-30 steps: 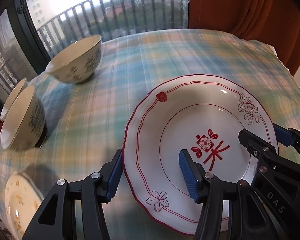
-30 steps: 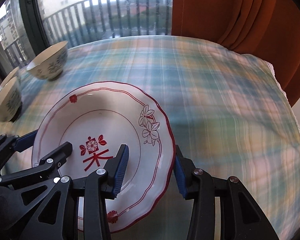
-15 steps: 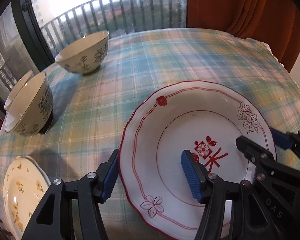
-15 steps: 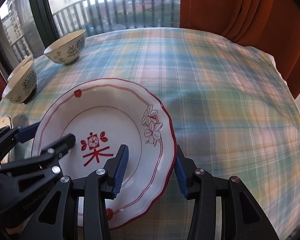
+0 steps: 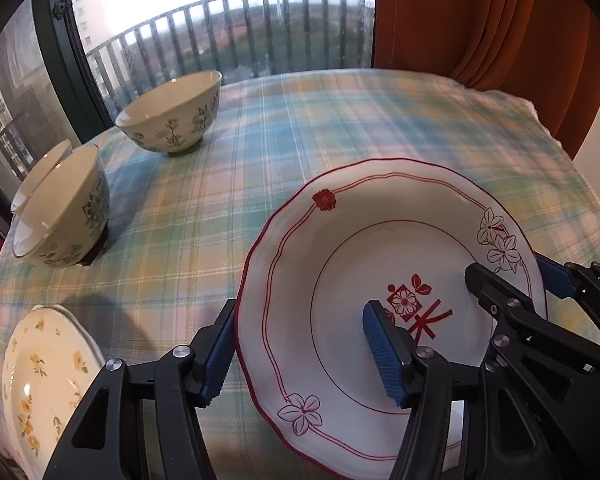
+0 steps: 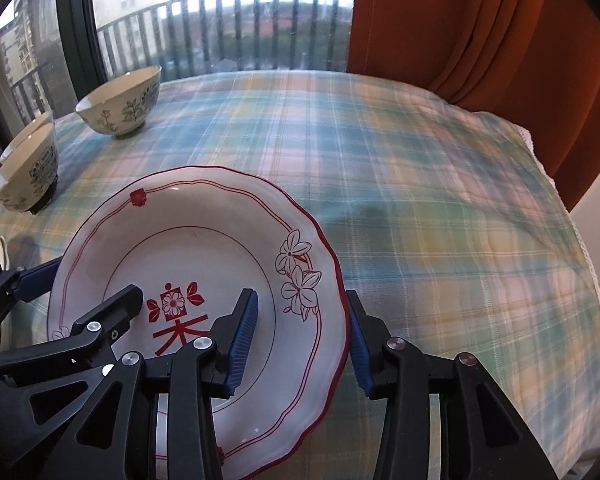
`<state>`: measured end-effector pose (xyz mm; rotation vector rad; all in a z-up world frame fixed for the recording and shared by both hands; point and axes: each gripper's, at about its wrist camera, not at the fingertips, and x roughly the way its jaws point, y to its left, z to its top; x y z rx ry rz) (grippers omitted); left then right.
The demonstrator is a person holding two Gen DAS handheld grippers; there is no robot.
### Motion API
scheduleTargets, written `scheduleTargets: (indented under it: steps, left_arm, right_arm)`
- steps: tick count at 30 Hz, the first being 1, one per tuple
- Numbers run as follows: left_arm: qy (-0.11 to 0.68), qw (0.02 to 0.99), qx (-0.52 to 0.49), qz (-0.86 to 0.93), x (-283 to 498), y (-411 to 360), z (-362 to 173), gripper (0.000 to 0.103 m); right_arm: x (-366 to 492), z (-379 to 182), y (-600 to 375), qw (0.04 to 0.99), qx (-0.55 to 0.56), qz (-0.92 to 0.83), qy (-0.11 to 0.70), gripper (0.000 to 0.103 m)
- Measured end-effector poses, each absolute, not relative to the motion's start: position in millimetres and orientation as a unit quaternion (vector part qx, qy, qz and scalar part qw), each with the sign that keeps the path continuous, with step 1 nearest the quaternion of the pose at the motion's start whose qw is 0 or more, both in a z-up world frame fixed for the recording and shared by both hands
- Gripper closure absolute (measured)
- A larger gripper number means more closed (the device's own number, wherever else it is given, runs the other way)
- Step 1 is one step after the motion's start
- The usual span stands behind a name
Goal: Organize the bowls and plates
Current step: 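Carry the red-rimmed dish over the yellow-flower plate stack and lower it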
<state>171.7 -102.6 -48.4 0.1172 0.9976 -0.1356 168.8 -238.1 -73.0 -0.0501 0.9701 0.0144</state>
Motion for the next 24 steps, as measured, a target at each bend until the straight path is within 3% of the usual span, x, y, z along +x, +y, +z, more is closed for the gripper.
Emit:
scheduleTargets:
  steps: [24]
  left_arm:
    - [0.395, 0.919, -0.018, -0.015, 127.0, -7.4, 19.7, 0.041]
  right_arm:
    - [134.1, 15.5, -155.0, 0.923, -0.058, 0.06, 0.376, 0.057]
